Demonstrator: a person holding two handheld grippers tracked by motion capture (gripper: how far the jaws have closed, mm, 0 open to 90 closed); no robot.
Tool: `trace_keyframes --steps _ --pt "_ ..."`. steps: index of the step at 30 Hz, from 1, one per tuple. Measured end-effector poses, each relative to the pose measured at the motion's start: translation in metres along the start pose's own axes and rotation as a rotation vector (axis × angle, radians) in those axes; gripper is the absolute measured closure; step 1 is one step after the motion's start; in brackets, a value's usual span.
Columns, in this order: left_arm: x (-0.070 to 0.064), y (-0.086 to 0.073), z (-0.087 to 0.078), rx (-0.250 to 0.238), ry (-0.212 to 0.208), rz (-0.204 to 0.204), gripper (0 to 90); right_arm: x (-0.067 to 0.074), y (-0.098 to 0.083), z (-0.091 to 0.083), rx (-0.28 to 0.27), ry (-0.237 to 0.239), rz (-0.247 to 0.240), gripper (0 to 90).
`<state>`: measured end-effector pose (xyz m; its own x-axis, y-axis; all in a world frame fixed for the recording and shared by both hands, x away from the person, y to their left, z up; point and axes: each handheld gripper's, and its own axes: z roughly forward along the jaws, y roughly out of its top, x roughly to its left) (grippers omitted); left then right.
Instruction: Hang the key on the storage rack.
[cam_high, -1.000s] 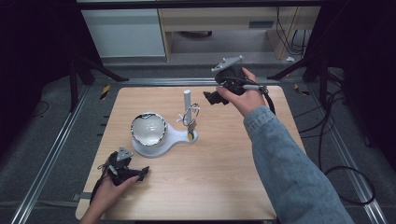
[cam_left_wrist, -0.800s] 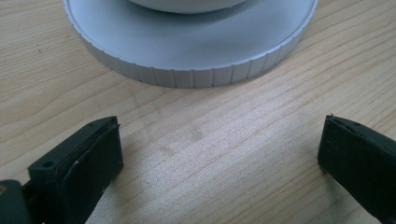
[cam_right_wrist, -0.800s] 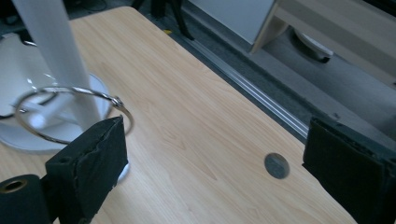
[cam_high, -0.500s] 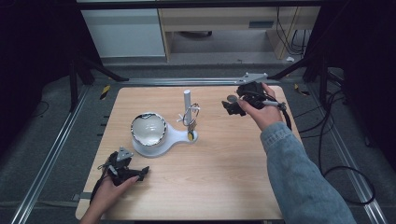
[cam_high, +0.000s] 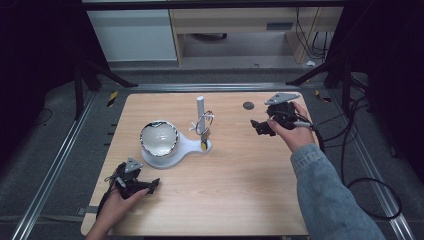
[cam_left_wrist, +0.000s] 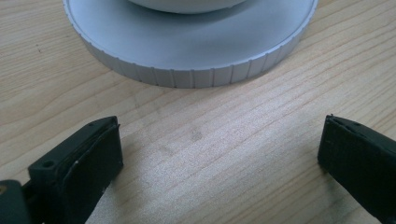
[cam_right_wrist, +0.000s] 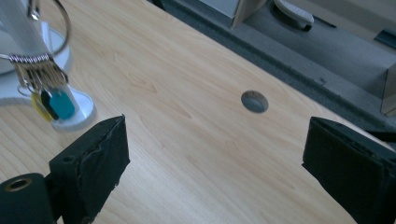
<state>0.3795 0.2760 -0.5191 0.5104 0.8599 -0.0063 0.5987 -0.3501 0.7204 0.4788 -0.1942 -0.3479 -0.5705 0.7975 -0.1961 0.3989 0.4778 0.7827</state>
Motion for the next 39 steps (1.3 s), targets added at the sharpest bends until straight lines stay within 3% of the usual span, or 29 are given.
trace_keyframes --steps 9,22,30,39 --pt "0.0 0.0 0.0 0.0 0.001 -0.001 0.0 -0.007 -0.05 0.009 0.081 -0.004 0.041 7.3" --pt "0.0 0.0 0.0 0.003 0.001 0.0 0.0 -0.012 -0.107 0.027 0.168 0.013 0.103 7.5" --pt "0.0 0.0 0.0 0.003 0.002 0.0 0.0 -0.008 -0.131 0.04 0.202 0.029 0.127 7.7" --pt "0.0 0.0 0.0 0.003 0.002 0.0 0.0 -0.029 -0.155 0.048 0.189 -0.026 0.212 8.9"
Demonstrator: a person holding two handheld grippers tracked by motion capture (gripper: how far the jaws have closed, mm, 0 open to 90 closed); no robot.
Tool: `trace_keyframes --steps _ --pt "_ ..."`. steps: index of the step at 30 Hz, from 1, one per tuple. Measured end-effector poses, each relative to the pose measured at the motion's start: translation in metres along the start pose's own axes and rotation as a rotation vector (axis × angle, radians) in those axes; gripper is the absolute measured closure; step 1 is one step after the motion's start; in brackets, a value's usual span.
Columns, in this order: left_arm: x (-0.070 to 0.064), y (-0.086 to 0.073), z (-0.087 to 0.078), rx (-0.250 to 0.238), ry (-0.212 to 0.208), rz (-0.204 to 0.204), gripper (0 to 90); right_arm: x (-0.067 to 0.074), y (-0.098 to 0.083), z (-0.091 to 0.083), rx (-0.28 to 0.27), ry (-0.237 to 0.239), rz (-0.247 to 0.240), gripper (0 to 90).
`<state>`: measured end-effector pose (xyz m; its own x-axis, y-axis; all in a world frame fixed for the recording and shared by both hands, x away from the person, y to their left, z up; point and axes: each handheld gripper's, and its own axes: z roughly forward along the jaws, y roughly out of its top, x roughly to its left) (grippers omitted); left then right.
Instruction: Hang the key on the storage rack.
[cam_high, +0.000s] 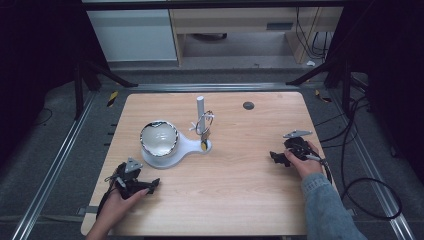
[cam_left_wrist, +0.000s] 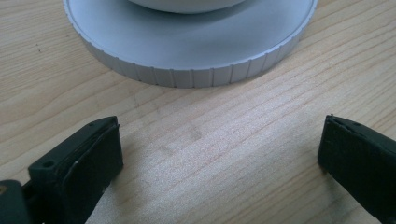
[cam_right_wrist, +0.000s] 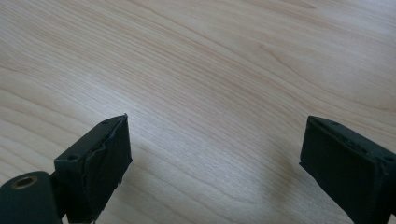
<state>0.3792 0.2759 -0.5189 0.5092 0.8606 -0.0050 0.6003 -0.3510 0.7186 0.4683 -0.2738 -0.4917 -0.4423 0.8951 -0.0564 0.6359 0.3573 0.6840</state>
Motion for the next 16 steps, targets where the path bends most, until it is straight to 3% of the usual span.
trace_keyframes --steps 4,7,16 --pt "0.0 0.0 0.0 0.0 0.001 -0.001 0.0 -0.002 -0.007 0.005 -0.007 0.002 0.022 7.8" --pt "0.0 0.0 0.0 0.001 0.002 0.0 0.0 0.0 -0.013 0.007 -0.054 0.0 0.038 5.4" --pt "0.0 0.0 0.0 0.0 0.001 0.0 0.0 0.001 -0.012 0.008 -0.046 -0.019 0.058 1.5"
